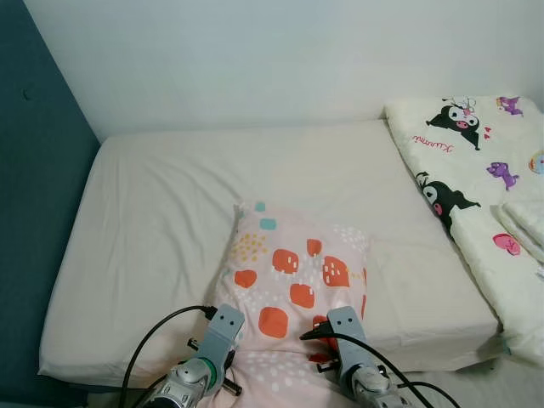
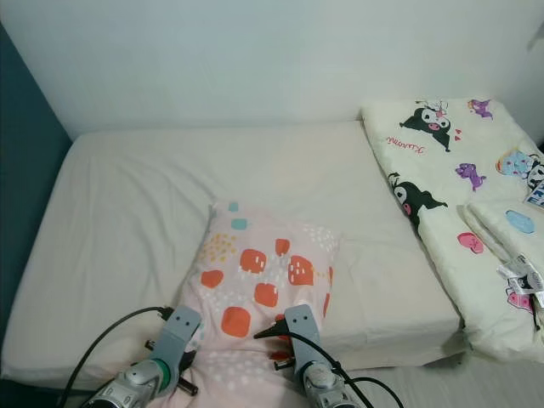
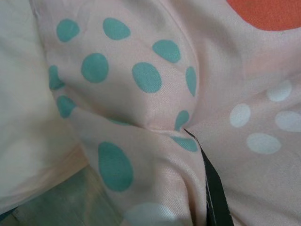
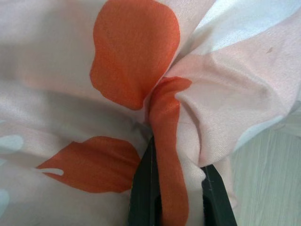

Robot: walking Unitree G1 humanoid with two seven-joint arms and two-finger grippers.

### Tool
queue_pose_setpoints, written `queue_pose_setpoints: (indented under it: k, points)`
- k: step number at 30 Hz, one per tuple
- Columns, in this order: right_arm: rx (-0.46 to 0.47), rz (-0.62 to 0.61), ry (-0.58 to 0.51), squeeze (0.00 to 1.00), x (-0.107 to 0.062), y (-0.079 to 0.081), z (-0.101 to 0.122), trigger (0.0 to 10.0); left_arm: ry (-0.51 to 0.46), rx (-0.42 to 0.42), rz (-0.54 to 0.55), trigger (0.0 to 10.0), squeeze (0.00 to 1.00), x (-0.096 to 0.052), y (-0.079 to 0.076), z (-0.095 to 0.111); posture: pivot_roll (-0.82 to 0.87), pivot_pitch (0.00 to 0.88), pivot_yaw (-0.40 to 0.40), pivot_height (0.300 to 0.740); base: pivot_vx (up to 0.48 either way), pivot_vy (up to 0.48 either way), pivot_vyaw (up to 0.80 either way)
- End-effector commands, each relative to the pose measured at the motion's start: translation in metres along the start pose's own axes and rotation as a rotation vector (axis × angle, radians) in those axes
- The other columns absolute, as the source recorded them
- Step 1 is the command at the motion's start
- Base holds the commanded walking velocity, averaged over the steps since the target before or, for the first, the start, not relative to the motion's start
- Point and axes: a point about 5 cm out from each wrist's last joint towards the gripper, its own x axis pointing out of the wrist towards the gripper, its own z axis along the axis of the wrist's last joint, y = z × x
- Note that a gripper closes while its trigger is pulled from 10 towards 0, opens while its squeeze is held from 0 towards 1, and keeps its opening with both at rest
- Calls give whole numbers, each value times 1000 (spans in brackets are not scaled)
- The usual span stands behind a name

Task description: Clean up the room

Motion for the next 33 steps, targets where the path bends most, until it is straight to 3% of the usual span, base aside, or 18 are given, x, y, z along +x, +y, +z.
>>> queue_pose_setpoints:
  k: [1,14,17,19,23,24,29,31,33]
  points:
    - [9,-9,90,0,-4,-3,-23,10000,87,-3,13,10000,0,-4,3,-21,31,61,28,740,0,0,0]
    - [11,-8,89,0,-4,-3,-23,10000,87,-4,15,10000,0,-4,4,-21,31,61,29,740,0,0,0]
    - [3,-54,43,0,-3,-7,-16,10000,53,4,39,10000,0,-4,9,-16,35,65,32,740,0,0,0]
    - [-45,-87,-32,0,-1,-9,-2,10000,11,1,69,10000,0,-5,16,-9,35,66,41,740,0,0,0]
    - [8,-124,-140,0,0,-13,21,10000,-83,-23,99,10000,0,-6,26,9,36,70,43,740,0,0,0]
    - [38,-146,-265,0,0,-16,46,10000,-194,-75,109,10000,0,-7,35,29,38,72,33,740,0,0,0]
    - [12,-158,-376,0,-3,-18,68,10000,-297,-108,120,10000,0,-11,41,45,38,75,30,740,0,0,0]
    - [27,-167,-501,0,-8,-22,90,10000,-390,-132,143,10000,0,-15,47,61,31,79,11,740,0,0,0]
    - [41,-174,-533,0,-10,-24,96,10000,-420,-135,155,10000,0,-17,49,66,31,81,7,740,0,0,0]
